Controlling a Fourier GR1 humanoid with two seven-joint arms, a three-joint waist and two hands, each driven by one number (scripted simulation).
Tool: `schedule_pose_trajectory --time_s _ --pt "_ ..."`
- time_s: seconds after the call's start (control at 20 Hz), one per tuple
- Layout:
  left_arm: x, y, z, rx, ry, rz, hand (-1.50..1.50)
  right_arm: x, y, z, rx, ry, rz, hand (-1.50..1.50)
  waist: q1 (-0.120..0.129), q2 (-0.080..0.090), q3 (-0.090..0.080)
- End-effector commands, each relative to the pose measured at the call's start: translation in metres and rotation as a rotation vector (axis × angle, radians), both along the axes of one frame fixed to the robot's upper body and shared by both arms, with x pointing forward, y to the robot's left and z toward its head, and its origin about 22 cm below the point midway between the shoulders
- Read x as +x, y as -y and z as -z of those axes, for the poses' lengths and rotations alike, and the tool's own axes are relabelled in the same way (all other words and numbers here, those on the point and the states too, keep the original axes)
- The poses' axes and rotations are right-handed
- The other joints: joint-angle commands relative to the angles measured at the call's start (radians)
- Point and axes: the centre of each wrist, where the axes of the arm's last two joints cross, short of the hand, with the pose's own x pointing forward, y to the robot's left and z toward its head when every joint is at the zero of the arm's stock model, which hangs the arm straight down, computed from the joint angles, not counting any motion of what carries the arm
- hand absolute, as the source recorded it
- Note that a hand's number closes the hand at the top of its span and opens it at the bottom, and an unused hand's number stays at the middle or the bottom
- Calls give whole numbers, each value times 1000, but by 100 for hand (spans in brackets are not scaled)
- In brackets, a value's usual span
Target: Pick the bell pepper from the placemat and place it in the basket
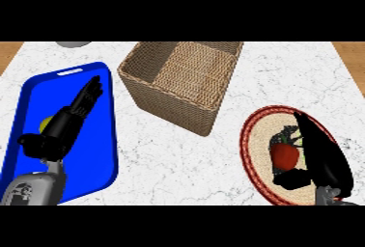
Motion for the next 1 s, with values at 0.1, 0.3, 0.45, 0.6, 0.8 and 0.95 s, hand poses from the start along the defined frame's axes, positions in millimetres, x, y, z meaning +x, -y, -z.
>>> schedule_pose_trajectory --time_s 0.1,0.3,0.45,0.6,0.8,0.95 --pt "-12 -2 -8 -5 8 10 0 35 -4 13 -16 -41 33 -150 5 0 0" --pt "-10 -4 -5 1 5 2 0 19 -10 30 -6 -83 39 -150 2 0 0" --pt "-6 -8 -3 5 18 4 0 10 18 34 -5 -89 43 -150 0 0 0" --pt "18 -3 8 -10 11 9 0 21 16 42 19 -100 21 -150 -2 1 0" --pt "-6 9 -8 8 -4 15 0 20 19 61 32 -162 -13 -150 2 0 0" --pt "-8 -4 -6 6 14 8 0 14 7 56 -4 -227 -65 150 3 0 0"
